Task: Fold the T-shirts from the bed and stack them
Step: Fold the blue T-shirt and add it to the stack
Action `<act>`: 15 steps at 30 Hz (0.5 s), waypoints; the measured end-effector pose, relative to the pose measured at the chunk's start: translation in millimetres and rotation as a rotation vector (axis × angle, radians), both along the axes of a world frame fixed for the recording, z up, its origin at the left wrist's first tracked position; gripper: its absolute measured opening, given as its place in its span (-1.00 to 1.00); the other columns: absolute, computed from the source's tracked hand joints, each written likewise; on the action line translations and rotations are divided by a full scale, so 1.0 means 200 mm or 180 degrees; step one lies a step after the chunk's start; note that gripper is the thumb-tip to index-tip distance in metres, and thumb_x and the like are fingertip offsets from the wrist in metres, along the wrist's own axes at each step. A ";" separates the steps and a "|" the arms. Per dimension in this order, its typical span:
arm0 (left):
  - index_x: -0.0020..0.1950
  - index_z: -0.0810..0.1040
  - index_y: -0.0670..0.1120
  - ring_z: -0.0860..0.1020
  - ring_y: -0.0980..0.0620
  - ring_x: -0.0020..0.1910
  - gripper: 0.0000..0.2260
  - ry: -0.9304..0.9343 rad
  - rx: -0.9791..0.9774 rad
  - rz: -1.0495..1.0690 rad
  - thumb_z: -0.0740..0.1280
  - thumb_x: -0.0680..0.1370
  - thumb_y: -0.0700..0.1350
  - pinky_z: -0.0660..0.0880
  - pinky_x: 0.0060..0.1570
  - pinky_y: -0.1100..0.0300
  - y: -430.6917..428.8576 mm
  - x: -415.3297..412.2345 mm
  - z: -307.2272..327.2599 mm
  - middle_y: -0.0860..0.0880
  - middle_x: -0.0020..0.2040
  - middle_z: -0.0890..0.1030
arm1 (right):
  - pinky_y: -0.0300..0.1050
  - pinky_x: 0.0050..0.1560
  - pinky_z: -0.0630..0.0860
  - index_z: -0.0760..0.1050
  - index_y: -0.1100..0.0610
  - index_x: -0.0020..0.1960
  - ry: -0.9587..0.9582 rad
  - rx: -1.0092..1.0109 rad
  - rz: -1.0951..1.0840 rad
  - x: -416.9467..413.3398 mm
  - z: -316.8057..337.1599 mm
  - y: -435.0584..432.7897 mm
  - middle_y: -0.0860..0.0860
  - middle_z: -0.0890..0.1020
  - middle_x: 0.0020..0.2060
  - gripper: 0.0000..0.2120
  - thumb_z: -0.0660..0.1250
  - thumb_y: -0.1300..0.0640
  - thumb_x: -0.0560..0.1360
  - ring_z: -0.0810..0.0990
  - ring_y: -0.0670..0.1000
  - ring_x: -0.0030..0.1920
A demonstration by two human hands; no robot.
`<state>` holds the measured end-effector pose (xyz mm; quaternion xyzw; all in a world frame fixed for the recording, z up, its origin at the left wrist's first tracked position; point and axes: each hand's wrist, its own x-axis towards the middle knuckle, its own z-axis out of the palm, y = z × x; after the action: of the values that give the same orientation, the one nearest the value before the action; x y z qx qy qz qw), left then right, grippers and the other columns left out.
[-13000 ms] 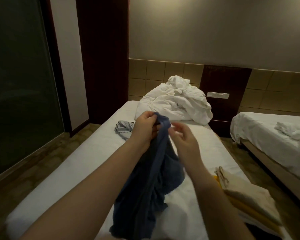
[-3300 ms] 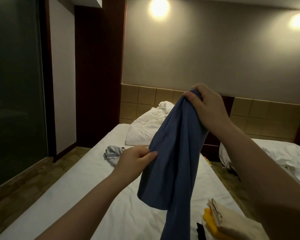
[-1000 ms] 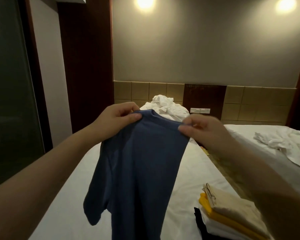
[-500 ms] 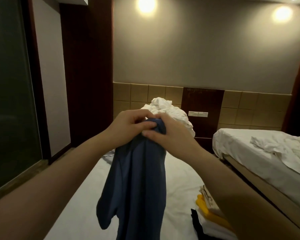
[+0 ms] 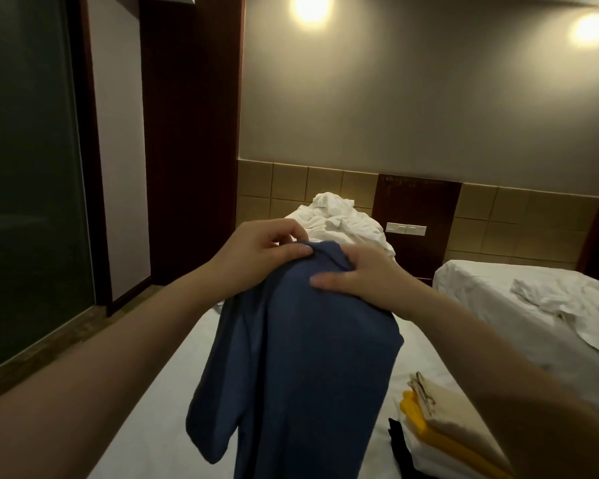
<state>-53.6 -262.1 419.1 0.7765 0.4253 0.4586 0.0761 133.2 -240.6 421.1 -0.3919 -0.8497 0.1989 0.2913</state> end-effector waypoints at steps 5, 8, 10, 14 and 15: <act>-0.20 0.52 0.13 0.51 0.14 -0.14 -0.87 -0.0059 -0.0164 -0.0006 0.33 0.51 -0.09 0.48 -0.06 0.23 0.02 -0.02 0.00 0.10 -0.19 0.57 | -0.10 0.01 0.54 0.55 0.10 0.00 -0.0296 -0.0637 -0.0177 0.04 -0.01 0.00 0.06 0.64 -0.09 -0.73 0.37 -0.08 0.44 0.61 0.04 -0.06; -0.20 0.52 0.12 0.52 0.15 -0.19 -0.87 -0.0106 -0.0315 0.0041 0.33 0.52 -0.10 0.46 -0.10 0.28 0.04 -0.03 0.01 0.10 -0.19 0.56 | -0.13 0.03 0.49 0.50 0.07 0.03 -0.0093 -0.0494 -0.0208 0.04 0.00 0.00 0.02 0.60 -0.07 -0.85 0.23 0.02 0.56 0.57 0.03 -0.01; -0.17 0.50 0.11 0.51 0.19 -0.16 -0.88 -0.0118 -0.0457 0.0002 0.35 0.50 -0.12 0.42 -0.16 0.37 0.04 -0.04 0.03 0.13 -0.17 0.54 | -0.10 0.08 0.45 0.49 0.12 0.11 -0.0057 0.0013 -0.0387 0.01 -0.01 0.01 0.05 0.59 -0.02 -0.80 0.17 0.06 0.59 0.54 0.06 0.02; -0.02 0.48 0.11 0.50 0.16 -0.04 -0.81 0.0363 -0.1216 -0.0030 0.42 0.44 -0.06 0.45 -0.06 0.32 0.05 -0.07 -0.02 0.15 -0.07 0.53 | -0.37 -0.05 0.37 0.44 0.24 0.18 0.0347 0.0492 -0.0360 -0.01 -0.01 0.05 0.08 0.53 -0.01 -0.77 0.15 0.16 0.60 0.51 0.00 0.01; 0.00 0.49 0.09 0.52 0.14 -0.02 -0.82 0.0363 -0.1432 -0.0010 0.42 0.45 -0.06 0.46 -0.05 0.32 0.06 -0.08 -0.07 0.14 -0.06 0.55 | -0.35 -0.05 0.38 0.45 0.22 0.16 0.0331 0.0456 -0.0298 0.00 0.00 0.07 0.03 0.51 -0.04 -0.79 0.15 0.17 0.60 0.50 -0.07 -0.06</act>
<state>-69.1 -250.3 405.9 0.7653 0.5192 0.3076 0.2238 132.7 -227.6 420.4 -0.3986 -0.8263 0.1438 0.3712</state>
